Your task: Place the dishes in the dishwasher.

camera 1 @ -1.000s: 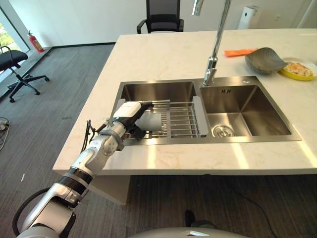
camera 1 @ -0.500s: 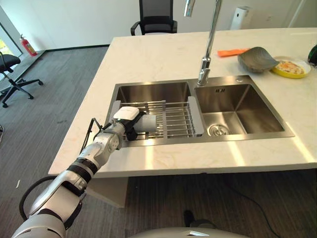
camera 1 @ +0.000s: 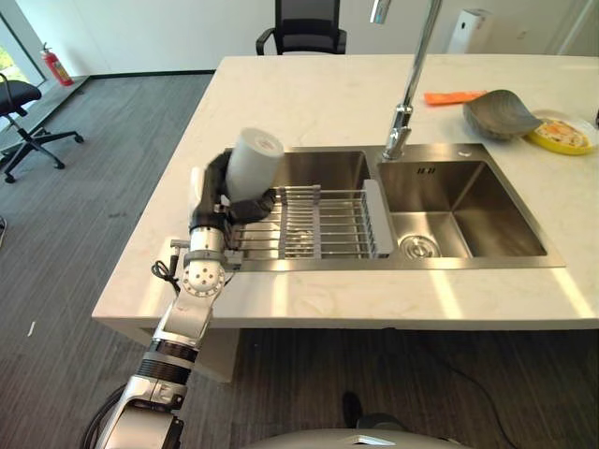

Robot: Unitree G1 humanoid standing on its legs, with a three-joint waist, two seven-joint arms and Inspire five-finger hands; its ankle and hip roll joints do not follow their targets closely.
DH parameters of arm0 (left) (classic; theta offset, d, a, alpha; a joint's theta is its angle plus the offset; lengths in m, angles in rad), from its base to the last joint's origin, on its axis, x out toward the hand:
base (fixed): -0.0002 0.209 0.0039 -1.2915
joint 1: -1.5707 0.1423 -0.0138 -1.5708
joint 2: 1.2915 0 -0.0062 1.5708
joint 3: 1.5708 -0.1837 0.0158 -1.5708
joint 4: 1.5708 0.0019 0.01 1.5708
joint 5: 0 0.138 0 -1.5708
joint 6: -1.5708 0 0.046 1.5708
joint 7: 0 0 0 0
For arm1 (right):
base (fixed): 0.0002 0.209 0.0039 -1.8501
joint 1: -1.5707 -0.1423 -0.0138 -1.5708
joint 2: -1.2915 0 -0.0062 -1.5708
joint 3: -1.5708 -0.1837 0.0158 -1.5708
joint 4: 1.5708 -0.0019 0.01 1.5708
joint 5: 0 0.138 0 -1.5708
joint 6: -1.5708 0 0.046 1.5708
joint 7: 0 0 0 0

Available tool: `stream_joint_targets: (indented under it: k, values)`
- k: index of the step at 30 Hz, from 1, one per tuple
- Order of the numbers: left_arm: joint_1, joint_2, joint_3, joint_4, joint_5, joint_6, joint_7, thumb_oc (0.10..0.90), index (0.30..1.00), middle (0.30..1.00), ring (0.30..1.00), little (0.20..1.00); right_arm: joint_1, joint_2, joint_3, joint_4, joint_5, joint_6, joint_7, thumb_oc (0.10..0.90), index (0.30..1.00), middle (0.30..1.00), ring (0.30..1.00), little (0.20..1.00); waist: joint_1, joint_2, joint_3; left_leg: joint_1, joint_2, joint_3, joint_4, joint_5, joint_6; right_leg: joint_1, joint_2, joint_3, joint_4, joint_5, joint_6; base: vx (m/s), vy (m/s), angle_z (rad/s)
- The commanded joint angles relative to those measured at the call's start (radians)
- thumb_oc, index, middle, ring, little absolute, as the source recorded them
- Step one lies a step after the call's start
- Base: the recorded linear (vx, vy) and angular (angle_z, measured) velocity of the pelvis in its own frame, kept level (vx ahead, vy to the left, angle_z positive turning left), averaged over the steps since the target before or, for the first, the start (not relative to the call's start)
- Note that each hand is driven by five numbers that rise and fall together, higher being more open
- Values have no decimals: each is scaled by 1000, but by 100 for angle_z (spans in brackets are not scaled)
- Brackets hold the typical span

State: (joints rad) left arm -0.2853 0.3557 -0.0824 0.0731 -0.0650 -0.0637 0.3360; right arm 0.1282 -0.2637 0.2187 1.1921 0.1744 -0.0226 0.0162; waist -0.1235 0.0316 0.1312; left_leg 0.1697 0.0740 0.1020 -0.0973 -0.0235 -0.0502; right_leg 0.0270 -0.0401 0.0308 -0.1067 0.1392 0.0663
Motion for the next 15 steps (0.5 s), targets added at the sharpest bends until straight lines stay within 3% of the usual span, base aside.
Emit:
stream_joint_targets:
  k: [1, 4, 5, 7, 8, 9, 11, 13, 14, 15]
  values:
    - [-79, 43, 108, -205, -97, -166, 44, 400, 300, 300, 300, 300, -97, 16, -1, 4, 13, -40, -13, 800, 900, 900, 900, 900, 36, -4, -31, -54, -5, -31, 10, -4, -42, 68, -30, -53, 19, -175, 29, -34, -55, 14]
    - [-20, 49, 153, -255, -88, -176, 65, 400, 300, 300, 300, 300, -125, 14, 0, 0, 24, -39, -15, 800, 900, 900, 900, 900, 60, 1, -31, -61, -3, -50, 10, -8, -45, 74, -31, -75, 19, -192, 28, 22, -50, 25]
    - [46, 18, 221, -272, -52, -209, 153, 400, 300, 300, 300, 300, -151, 26, 17, 2, 16, -42, -19, 800, 900, 900, 900, 900, 97, 3, -18, -74, 0, -68, 10, 13, -50, 69, -29, -91, 19, -188, 20, 13, -70, 26]
    - [80, -4, 254, -272, -21, -217, 207, 400, 300, 300, 300, 300, -161, 30, 38, 3, 1, -45, -25, 800, 900, 900, 900, 900, 109, 3, -13, -71, 2, -77, 10, 10, -54, 74, -29, -100, 19, -202, 19, -33, -77, 30]
    - [140, 17, 304, -299, -49, -247, 204, 400, 300, 300, 300, 300, -183, 11, 74, -10, -29, -48, -18, 800, 900, 900, 900, 900, 162, 2, 19, -109, 0, -92, 49, 40, -65, 70, -39, -124, 19, -190, 13, -62, -84, 32]
    - [143, 17, 306, -302, -50, -246, 202, 400, 300, 300, 300, 300, -182, 11, 76, -9, -29, -47, -18, 800, 900, 900, 900, 900, 159, 2, 16, -106, 0, -94, 52, 27, -66, 75, -39, -125, 19, -202, 14, -118, -88, 26]
    - [162, 32, 340, -280, -21, -255, 250, 400, 300, 300, 300, 300, -194, -6, 103, -27, -53, -53, -15, 800, 900, 900, 900, 900, 208, -3, 47, -184, -13, -135, 104, 60, -89, 64, -60, -174, 19, -200, 8, -155, -44, 43]
    - [181, 34, 360, -291, 2, -258, 276, 400, 300, 300, 300, 300, -207, -19, 122, -30, -84, -54, -12, 800, 900, 900, 900, 900, 266, 2, 54, -237, -18, -187, 53, 116, -112, 49, -88, -257, 19, -209, 21, -232, -79, 114]
    - [202, 11, 349, -316, -10, -267, 269, 400, 300, 300, 300, 300, -198, -24, 111, -23, -93, -60, -16, 800, 900, 900, 900, 900, 276, -3, 49, -255, -4, -216, 31, 131, -120, 32, -111, -318, 19, -199, 31, -186, -90, 166]
    - [202, 10, 348, -318, -9, -266, 269, 400, 300, 300, 300, 300, -198, -24, 110, -22, -94, -61, -16, 800, 900, 900, 900, 900, 273, -2, 47, -262, -5, -221, 33, 137, -118, 28, -111, -323, 19, -193, 32, -221, -96, 186]
